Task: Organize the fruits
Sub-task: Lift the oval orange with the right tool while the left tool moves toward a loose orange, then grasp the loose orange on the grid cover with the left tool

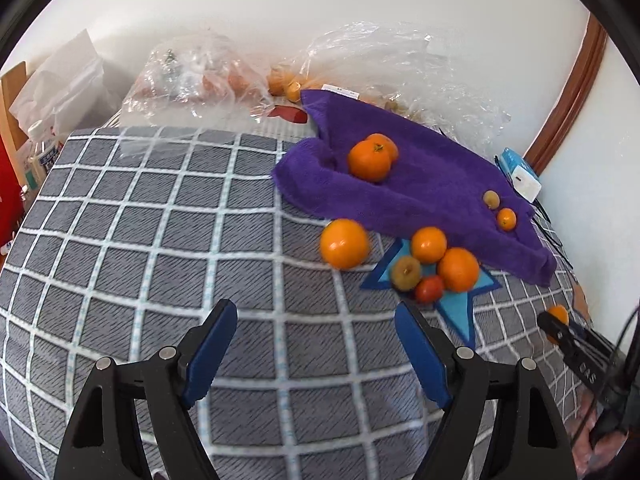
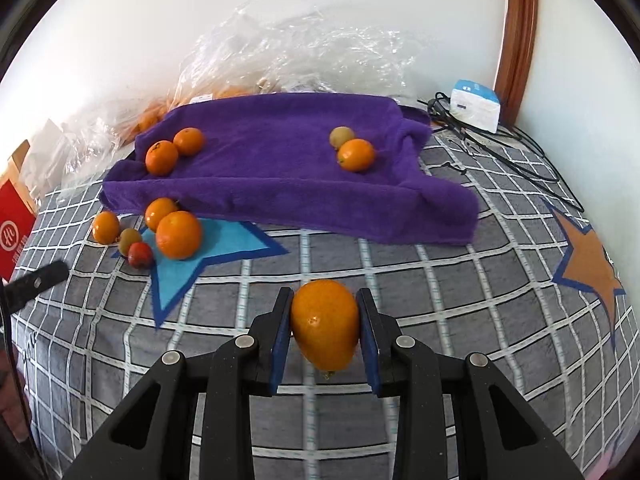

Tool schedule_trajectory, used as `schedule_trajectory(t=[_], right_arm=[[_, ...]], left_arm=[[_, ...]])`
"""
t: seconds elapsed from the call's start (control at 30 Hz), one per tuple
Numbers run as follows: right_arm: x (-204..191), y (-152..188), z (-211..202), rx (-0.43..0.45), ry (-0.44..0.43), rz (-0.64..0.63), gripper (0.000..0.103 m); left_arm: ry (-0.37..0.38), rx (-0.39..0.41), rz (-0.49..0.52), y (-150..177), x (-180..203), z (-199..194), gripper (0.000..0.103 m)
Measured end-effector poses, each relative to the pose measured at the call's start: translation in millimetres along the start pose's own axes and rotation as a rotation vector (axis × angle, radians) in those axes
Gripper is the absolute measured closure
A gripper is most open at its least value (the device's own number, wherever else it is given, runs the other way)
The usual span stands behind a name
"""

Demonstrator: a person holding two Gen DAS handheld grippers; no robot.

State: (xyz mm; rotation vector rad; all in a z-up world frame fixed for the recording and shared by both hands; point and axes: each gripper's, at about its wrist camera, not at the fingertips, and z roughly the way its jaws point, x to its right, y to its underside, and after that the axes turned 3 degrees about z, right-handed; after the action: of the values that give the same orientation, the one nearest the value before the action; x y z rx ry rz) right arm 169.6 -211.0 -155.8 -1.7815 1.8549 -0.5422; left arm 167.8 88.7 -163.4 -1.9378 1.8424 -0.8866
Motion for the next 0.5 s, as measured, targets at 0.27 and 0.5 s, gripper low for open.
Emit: schedule_trajectory(t=[0.27, 0.5], right_arm=[[22, -10, -4, 0.024, 0.021, -0.040, 0.072], [26, -25, 4, 0.006, -0.020, -0.062, 0.072]], left_arm=[[-0.053, -0.027, -0.046, -26, 18, 39, 0.043], [-0.088, -0.034, -0.060, -33, 20, 50, 0.071]])
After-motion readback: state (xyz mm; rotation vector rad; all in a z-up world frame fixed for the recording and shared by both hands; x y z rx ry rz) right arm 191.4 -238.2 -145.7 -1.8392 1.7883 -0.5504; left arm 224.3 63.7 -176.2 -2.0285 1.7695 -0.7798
